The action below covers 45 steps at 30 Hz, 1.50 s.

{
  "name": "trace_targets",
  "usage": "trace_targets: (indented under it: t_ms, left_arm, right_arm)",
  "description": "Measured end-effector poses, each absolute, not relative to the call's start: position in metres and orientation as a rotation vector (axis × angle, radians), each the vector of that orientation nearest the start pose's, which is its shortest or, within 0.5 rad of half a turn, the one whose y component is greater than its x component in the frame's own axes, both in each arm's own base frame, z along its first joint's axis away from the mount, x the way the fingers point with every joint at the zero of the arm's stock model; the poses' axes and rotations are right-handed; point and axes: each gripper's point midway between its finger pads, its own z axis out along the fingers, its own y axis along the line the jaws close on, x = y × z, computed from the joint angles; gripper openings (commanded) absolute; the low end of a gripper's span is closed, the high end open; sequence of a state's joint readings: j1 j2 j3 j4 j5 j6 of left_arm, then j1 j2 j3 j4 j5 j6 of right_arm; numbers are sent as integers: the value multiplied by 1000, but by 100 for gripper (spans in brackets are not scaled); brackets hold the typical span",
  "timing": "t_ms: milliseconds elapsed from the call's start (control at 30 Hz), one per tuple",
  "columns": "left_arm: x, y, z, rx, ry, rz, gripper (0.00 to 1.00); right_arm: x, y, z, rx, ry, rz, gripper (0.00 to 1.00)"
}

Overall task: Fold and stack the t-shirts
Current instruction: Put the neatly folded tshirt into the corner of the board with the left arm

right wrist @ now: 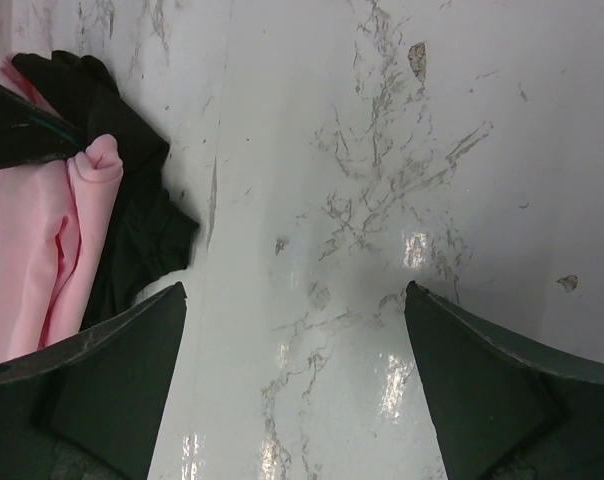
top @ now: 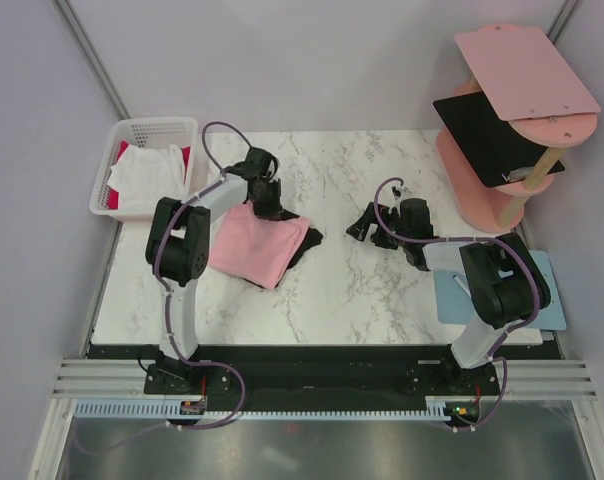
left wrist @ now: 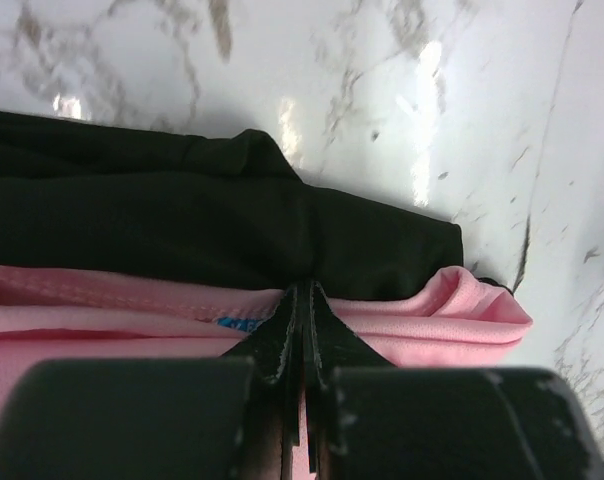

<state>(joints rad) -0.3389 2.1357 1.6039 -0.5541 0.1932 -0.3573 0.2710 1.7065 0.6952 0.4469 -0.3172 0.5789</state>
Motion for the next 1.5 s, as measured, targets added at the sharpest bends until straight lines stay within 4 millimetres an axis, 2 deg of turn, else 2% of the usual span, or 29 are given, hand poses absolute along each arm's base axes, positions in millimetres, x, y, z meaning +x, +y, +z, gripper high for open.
trace_targets:
  t_ms: [133,367,433,500,567,633,733,800,867,967,1000,1100,1200,1300,1500]
  left_arm:
    - [415,-182,29,-23,2743,-458,2]
    - [363,-102,31,-285,2816,-341,2]
    - [353,-85,36,-341,2822,-303,2]
    - [352,-79,45,-359,2807,-299,2]
    - [354,-82,61,-338,2765,-313,2]
    - [357,-95,84,-279,2709,-335,2]
    - [364,-131,123,-140,2613,-392,2]
    - [365,-164,145,-28,2553,-444,2]
    - [360,-188,149,50,2538,-476,2]
    - [344,-211,131,124,2588,-479,2]
    - [338,-215,119,136,2617,-463,2]
    - [314,-213,77,140,2731,-392,2]
    - [293,-203,48,131,2821,-322,2]
    - [285,-195,36,117,2857,-278,2]
    - [279,-190,23,99,2889,-243,2]
  right_arm:
    - [379,184,45,148,2221,823,98]
    - [379,185,45,148,2220,824,98]
    - [379,185,45,148,2220,825,98]
    - [379,185,45,148,2219,825,98]
    - [379,185,45,148,2218,826,98]
    - [378,185,45,147,2214,827,98]
    - [378,185,45,146,2212,827,98]
    - [378,185,45,146,2211,828,98]
    - [378,184,45,146,2210,828,98]
    - [375,183,46,149,2216,825,98]
    - [373,182,45,152,2223,821,98]
    - [366,177,47,163,2248,791,98]
    - [361,169,52,159,2259,735,98]
    - [359,158,64,153,2252,662,98]
    - [362,144,88,137,2212,563,98]
